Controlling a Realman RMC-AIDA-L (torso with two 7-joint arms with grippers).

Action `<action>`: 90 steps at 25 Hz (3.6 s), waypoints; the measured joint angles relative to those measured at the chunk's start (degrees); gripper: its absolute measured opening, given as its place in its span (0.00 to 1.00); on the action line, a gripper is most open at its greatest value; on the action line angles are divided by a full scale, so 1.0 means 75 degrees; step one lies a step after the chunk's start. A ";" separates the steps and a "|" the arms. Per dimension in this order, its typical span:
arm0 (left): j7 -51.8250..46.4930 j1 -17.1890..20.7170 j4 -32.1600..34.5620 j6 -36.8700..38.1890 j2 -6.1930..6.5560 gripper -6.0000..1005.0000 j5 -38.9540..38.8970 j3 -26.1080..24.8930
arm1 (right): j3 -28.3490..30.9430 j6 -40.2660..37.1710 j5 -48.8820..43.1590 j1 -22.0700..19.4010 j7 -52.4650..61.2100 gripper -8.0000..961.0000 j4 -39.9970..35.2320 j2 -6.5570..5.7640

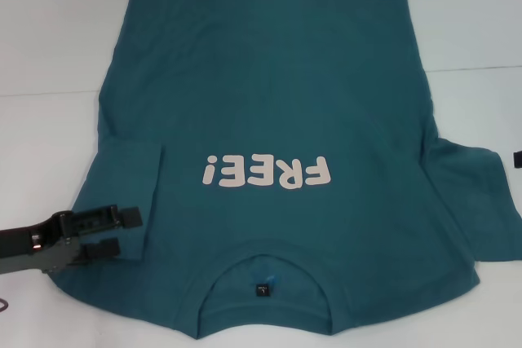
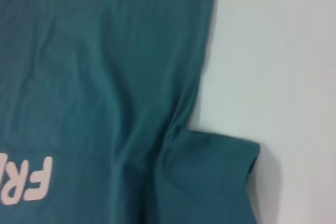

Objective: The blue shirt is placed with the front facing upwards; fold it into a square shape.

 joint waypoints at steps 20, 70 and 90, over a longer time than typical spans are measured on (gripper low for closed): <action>0.0005 -0.0081 -0.0207 -0.0381 -0.0041 0.94 -0.0012 -0.0020 | -0.0155 0.1884 -0.0415 0.0174 -0.0271 0.69 0.0106 0.0967; -0.0059 -0.0081 -0.0205 -0.0337 -0.0038 0.94 -0.0011 -0.0030 | -0.0893 0.2547 -0.0374 0.0375 0.0218 0.04 0.0326 0.1188; -0.0066 -0.0010 -0.0205 -0.0338 -0.0028 0.94 -0.0011 -0.0038 | -0.1156 0.0918 -0.1944 0.1925 0.1276 0.05 0.0062 0.0846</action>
